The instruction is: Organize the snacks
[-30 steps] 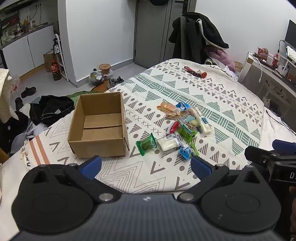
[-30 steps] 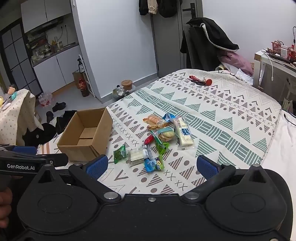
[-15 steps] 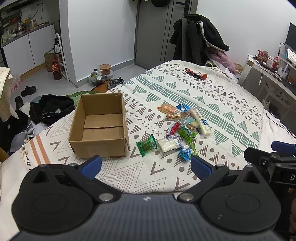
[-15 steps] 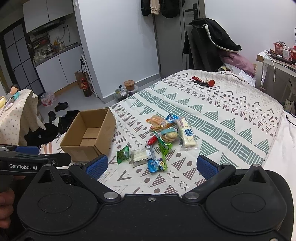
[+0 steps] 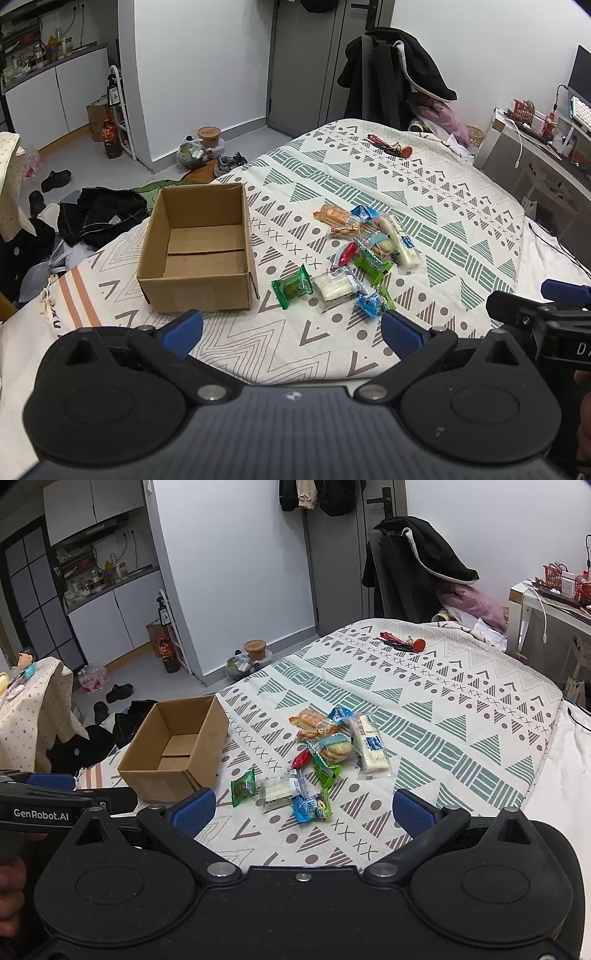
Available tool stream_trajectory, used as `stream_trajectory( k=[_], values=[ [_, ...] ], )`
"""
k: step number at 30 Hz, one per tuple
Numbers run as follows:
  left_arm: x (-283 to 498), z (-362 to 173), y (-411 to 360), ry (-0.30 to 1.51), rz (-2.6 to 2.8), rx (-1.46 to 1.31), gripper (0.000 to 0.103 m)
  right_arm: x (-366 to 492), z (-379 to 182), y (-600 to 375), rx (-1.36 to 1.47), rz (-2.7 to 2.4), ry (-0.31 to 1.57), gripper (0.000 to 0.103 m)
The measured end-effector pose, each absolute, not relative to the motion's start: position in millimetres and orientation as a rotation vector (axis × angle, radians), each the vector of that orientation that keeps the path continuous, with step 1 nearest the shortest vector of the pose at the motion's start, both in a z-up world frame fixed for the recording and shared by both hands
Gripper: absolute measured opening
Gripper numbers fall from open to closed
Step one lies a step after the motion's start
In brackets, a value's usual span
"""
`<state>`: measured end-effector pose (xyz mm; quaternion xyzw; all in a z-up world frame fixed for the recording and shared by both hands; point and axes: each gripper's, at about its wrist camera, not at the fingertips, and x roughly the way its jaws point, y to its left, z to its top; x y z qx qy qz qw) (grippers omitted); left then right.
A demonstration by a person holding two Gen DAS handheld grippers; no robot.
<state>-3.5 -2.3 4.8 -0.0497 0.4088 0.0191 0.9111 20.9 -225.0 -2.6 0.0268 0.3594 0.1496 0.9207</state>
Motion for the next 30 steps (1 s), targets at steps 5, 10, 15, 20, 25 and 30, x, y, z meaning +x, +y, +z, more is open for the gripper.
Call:
stream_trajectory(
  k=[5,10,15,20,25,30],
  values=[
    [-3.7,7.1,-1.1,0.843,0.039,-0.104,0.102,20.3,-3.2,-225.3,0.056,0.309,0.737,0.103],
    [-4.1,7.1,-0.5,0.843,0.037,-0.105,0.102,19.8,-2.9,-225.7,0.055,0.309,0.736,0.103],
    [-4.2,6.8,-0.8,0.843,0.039,-0.105,0.102,19.7,-3.4,-225.2,0.053,0.309,0.736,0.103],
    [-4.4,7.0,-0.7,0.842,0.038,-0.105,0.102,19.9,-3.2,-225.3,0.054,0.306,0.736,0.103],
    [-5.1,8.1,-1.8,0.837,0.036,-0.106,0.102,19.9,-3.7,-226.0,0.055,0.307,0.736,0.103],
    [-5.3,7.4,-2.9,0.837,0.037,-0.106,0.102,22.1,-5.4,-226.3,0.059,0.302,0.743,0.103]
  ],
)
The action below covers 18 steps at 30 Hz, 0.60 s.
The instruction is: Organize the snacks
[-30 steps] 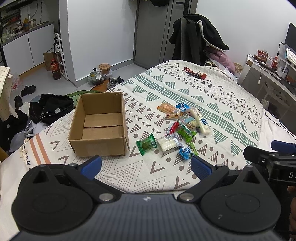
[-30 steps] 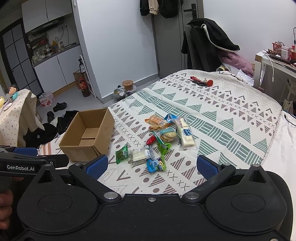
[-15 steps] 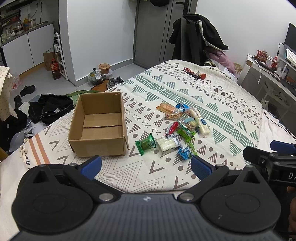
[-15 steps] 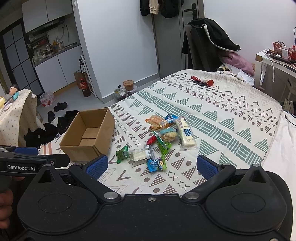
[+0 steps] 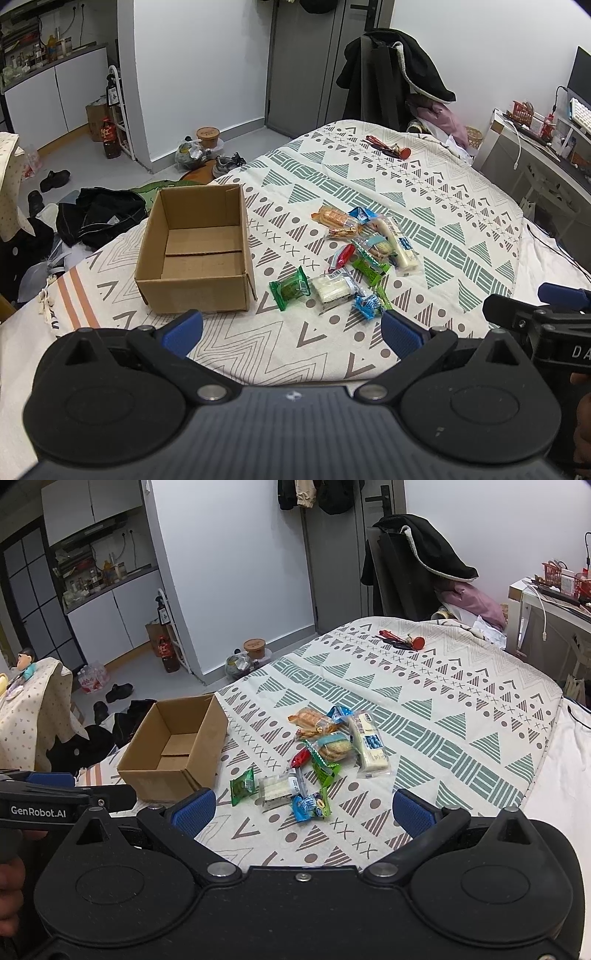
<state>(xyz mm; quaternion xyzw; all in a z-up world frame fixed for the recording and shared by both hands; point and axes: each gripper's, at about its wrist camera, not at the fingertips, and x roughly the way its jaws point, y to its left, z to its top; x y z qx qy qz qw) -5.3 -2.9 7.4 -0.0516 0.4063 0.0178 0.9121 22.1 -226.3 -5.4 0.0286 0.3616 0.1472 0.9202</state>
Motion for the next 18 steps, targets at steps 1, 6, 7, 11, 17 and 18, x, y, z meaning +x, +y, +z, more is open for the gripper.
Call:
stream_trajectory(
  k=[1,6,7,11,17,18],
  values=[
    [-5,7,-3,0.839,0.037,-0.106,0.102,22,-5,-226,0.058,0.304,0.742,0.103],
    [-5,7,-3,0.838,0.038,-0.104,0.102,21,-7,-225,0.054,0.313,0.739,0.103],
    [-5,5,-3,0.838,0.039,-0.105,0.102,21,-8,-224,0.053,0.313,0.742,0.103],
    [-3,3,-4,0.85,0.035,-0.104,0.102,23,-14,-224,0.051,0.333,0.743,0.103],
    [10,-8,-7,0.868,0.021,-0.109,0.102,31,-24,-229,0.073,0.339,0.747,0.103],
    [12,-10,-8,0.869,0.02,-0.111,0.102,33,-25,-230,0.077,0.338,0.749,0.103]
  ],
)
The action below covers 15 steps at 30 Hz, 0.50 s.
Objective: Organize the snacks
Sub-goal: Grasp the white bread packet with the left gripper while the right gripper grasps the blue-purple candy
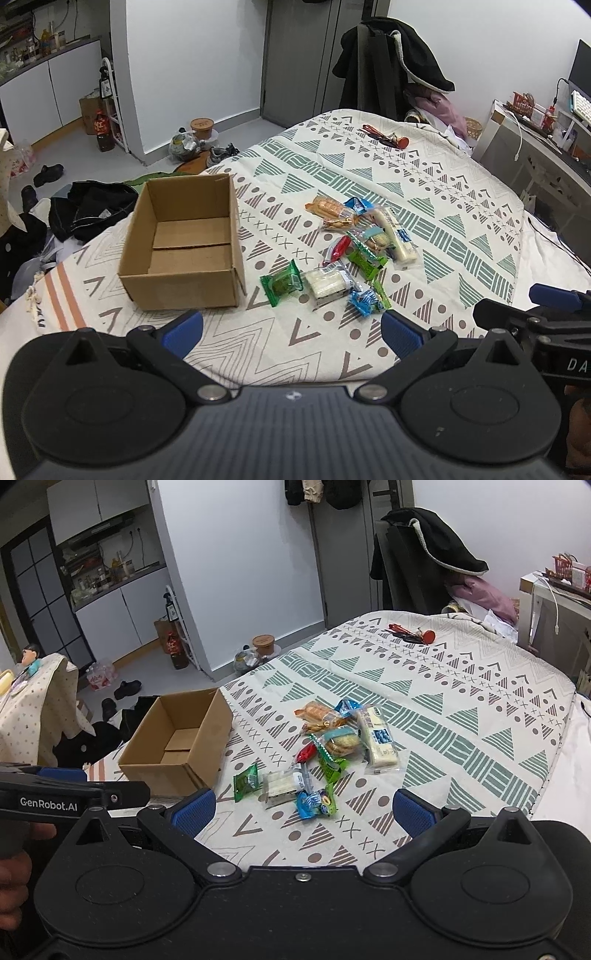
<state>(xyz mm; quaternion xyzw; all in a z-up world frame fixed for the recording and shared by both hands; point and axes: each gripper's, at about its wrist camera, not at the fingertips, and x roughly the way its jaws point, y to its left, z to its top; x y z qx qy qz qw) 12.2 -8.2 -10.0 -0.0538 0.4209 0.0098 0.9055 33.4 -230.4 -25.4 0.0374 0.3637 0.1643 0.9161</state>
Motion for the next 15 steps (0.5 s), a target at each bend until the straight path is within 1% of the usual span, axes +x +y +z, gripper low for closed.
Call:
stream_trajectory(
  k=[6,12,13,14,15],
  values=[
    [27,-18,-13,0.869,0.018,-0.127,0.101,50,-38,-232,0.093,0.347,0.765,0.101],
    [41,-25,-14,0.847,0.031,-0.146,0.099,71,-55,-231,0.133,0.37,0.809,0.09],
    [44,-27,-15,0.845,0.032,-0.15,0.099,75,-59,-230,0.14,0.371,0.819,0.086],
    [47,-29,-15,0.845,0.034,-0.154,0.097,79,-63,-230,0.148,0.371,0.83,0.083],
    [50,-31,-15,0.845,0.036,-0.159,0.094,83,-66,-230,0.158,0.373,0.841,0.082]
  ],
)
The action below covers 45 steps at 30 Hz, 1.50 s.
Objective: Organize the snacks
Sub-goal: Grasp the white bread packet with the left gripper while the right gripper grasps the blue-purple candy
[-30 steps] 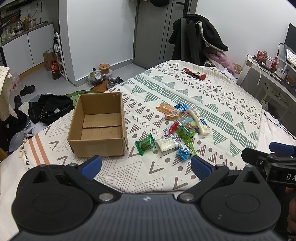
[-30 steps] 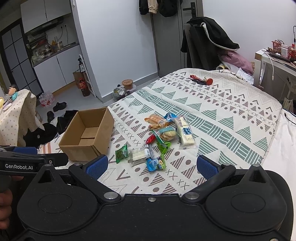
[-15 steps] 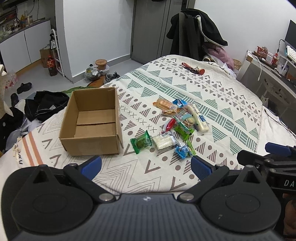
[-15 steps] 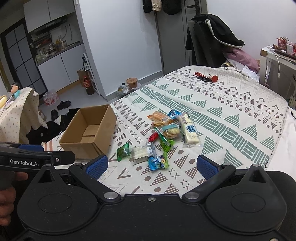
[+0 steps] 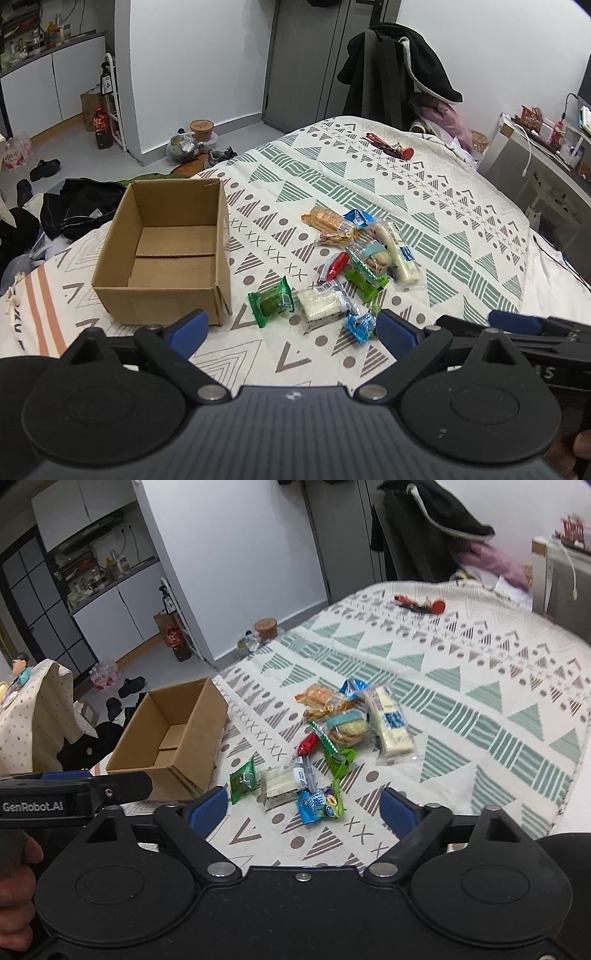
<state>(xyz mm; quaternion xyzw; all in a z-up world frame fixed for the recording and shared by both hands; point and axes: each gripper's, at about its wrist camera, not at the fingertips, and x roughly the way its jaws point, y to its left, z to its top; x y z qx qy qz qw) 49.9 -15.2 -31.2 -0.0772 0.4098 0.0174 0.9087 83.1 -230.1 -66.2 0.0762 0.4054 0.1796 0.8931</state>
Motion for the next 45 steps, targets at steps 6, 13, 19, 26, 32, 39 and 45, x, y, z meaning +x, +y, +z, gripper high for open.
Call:
stream_trajectory(
  k=[6,13,19,26,32,39,45],
  values=[
    [67,-45,-16,0.865,0.053,-0.191,0.085,102,-87,-234,0.229,0.371,0.906,0.073],
    [89,-64,-23,0.897,0.08,-0.217,0.077,123,-104,-232,0.268,0.376,0.948,0.071],
    [106,-81,-29,0.924,0.123,-0.232,0.07,142,-126,-231,0.312,0.383,1.009,0.063],
    [127,-102,-33,0.969,0.174,-0.255,0.064,162,-150,-222,0.296,0.356,1.072,0.058],
    [142,-116,-39,1.001,0.197,-0.256,0.064,182,-174,-220,0.332,0.325,1.152,0.051],
    [158,-129,-40,1.03,0.227,-0.265,0.064,194,-197,-214,0.346,0.332,1.237,0.031],
    [168,-137,-45,1.046,0.233,-0.274,0.064,195,-194,-233,0.404,0.257,1.187,0.027]
  ],
)
